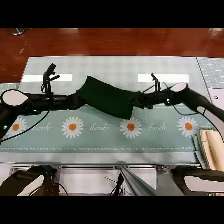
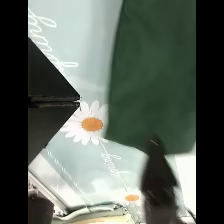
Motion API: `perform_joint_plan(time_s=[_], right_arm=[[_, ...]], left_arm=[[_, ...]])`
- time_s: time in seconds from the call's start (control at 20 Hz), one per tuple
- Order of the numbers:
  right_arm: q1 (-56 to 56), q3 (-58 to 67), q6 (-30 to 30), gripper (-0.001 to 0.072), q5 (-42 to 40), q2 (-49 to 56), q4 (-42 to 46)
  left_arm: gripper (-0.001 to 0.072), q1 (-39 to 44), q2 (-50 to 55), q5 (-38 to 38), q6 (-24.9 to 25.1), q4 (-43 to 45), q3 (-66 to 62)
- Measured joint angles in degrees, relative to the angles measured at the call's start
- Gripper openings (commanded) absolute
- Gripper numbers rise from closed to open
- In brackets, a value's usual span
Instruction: Fold the shirts.
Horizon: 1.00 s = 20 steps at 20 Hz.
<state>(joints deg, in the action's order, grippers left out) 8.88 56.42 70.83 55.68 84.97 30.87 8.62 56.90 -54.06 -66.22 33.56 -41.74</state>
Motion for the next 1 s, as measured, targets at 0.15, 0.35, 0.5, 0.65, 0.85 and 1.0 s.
perform_joint_plan(time_s=[0.15,0.35,0.5,0.65,0.85,1.0], right_arm=[[-2.34,13.70,2.78,0.0021,5.20,-1.20,4.98],[-8.02,33.92,10.58,0.0021,15.69,-2.51,16.81],[-14.49,45.48,15.91,0.0021,26.45,-3.28,23.41],[-23.19,51.54,19.10,0.0021,34.71,-5.51,26.16],[-37.64,54.05,21.90,0.0021,44.63,-9.75,27.91],[-47.41,53.00,24.02,0.0021,48.13,-14.73,33.94]], left_arm=[[0.0034,0.00,0.15,0.07,-0.17,2.62,0.09],[0.0034,0.00,0.22,-0.17,-1.07,5.11,0.42],[0.0034,0.00,0.22,-0.26,-1.29,5.86,0.50],[0.0034,0.48,0.26,0.24,-1.25,6.73,0.59],[0.0034,2.89,0.26,1.73,-1.05,8.59,0.63],[0.0034,6.14,0.26,4.81,-1.03,9.09,0.63]])
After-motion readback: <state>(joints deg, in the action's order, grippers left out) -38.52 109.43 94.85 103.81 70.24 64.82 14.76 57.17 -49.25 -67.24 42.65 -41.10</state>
